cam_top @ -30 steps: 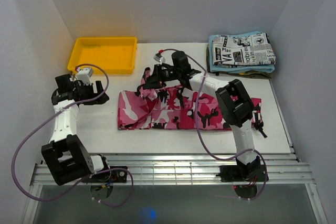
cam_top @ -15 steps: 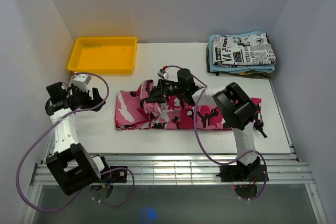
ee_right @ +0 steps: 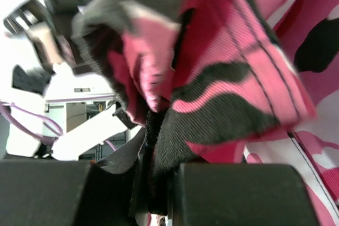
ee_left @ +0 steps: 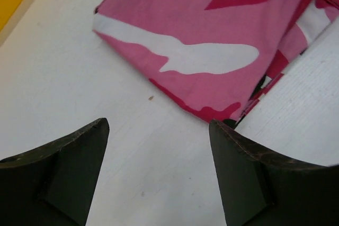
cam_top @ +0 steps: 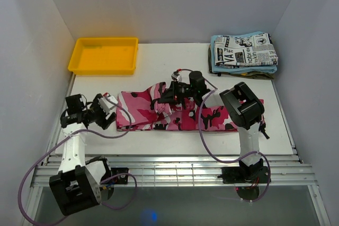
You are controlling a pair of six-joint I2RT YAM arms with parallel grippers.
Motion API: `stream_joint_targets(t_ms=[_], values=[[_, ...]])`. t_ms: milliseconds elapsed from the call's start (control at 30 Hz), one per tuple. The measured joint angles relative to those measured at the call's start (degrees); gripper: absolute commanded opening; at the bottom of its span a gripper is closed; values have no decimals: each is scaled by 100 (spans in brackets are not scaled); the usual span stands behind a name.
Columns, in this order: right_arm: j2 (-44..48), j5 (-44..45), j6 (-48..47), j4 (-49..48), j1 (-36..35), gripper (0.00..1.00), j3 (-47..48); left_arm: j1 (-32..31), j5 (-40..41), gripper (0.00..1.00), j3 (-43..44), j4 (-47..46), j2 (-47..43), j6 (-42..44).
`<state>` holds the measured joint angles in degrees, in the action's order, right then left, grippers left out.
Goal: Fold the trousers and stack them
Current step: Fold the trousers
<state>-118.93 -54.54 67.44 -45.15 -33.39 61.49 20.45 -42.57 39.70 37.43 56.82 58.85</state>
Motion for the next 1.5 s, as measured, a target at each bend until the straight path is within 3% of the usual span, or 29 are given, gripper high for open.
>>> stream_joint_targets(t_ms=[200, 467, 667, 900, 1500], values=[[87, 0, 15, 4, 103, 8, 0, -1196, 175, 70, -750, 98, -332, 1340], [87, -2, 31, 68, 103, 8, 0, -2564, 767, 64, -704, -63, 459, 1735], [87, -2, 74, 129, 109, 8, 0, -2802, 1132, 62, -664, -146, 739, 1915], [87, -7, 127, 131, 118, 8, 0, -2903, 1497, 51, -662, -549, 951, 1917], [81, -9, 186, 129, 144, 8, 0, -3056, 1617, 58, -664, -529, 929, 2234]])
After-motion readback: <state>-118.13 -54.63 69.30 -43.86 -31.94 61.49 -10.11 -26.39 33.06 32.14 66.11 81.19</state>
